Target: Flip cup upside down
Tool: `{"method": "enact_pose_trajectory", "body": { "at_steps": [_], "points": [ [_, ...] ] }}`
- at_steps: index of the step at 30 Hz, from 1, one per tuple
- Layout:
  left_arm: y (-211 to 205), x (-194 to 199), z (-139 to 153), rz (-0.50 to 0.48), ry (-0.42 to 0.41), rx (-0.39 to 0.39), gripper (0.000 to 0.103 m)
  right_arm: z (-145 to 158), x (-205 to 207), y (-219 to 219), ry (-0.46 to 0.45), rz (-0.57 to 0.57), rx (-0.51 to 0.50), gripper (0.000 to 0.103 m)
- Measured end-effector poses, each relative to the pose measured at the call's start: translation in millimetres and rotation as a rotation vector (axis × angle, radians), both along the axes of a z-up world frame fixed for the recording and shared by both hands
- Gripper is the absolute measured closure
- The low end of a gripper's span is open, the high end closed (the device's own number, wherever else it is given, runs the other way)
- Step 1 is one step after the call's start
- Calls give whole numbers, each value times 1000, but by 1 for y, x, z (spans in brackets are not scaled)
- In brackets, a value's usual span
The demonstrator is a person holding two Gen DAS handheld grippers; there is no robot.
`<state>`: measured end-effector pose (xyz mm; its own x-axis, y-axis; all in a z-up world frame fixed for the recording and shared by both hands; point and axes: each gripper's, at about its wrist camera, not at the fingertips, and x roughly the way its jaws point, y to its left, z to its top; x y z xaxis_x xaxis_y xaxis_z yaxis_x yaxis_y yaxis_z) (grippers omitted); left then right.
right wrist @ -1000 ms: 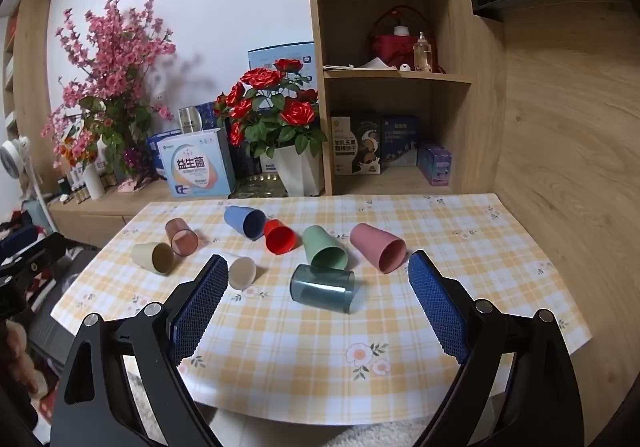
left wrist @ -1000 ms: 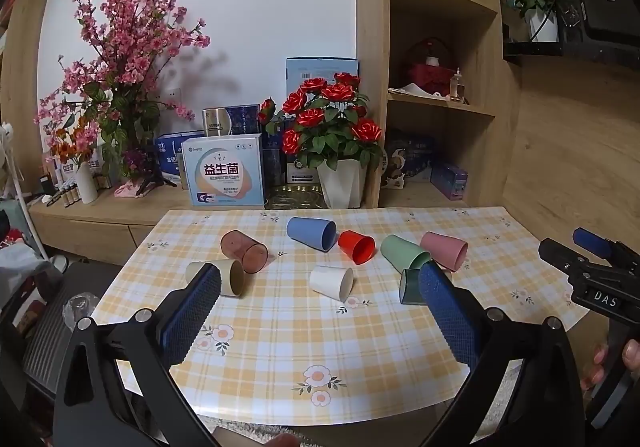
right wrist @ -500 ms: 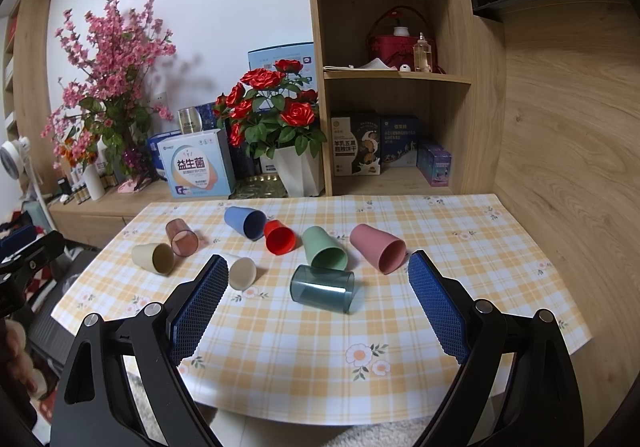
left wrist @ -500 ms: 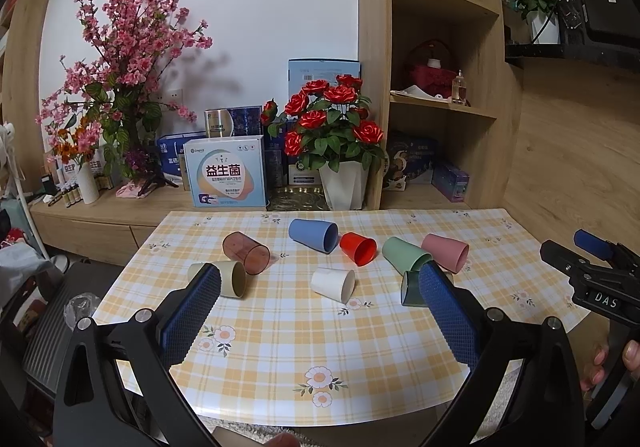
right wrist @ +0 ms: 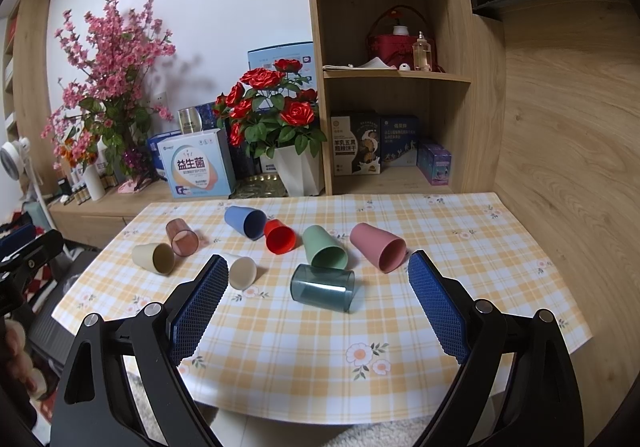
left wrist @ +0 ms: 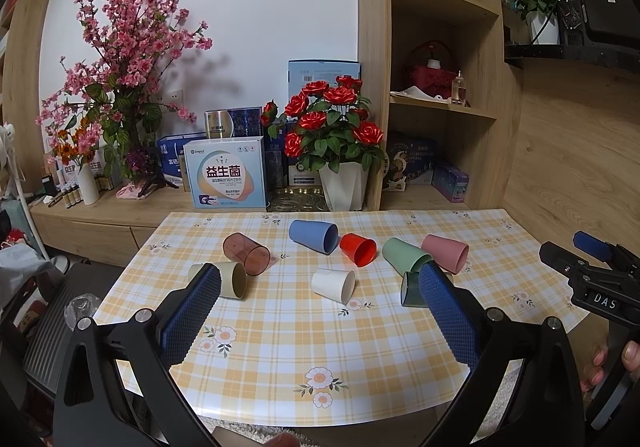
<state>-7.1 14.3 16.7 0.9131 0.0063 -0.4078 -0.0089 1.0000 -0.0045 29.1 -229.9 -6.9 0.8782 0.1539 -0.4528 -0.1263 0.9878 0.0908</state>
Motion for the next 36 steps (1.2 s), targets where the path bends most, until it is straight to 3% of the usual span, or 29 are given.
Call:
{"method": "enact_pose_trajectory", "body": {
  "at_steps": [36],
  "points": [
    [-4, 2, -2, -12, -2, 2, 6, -3, 0, -1, 5, 0, 5, 15]
  ]
}}
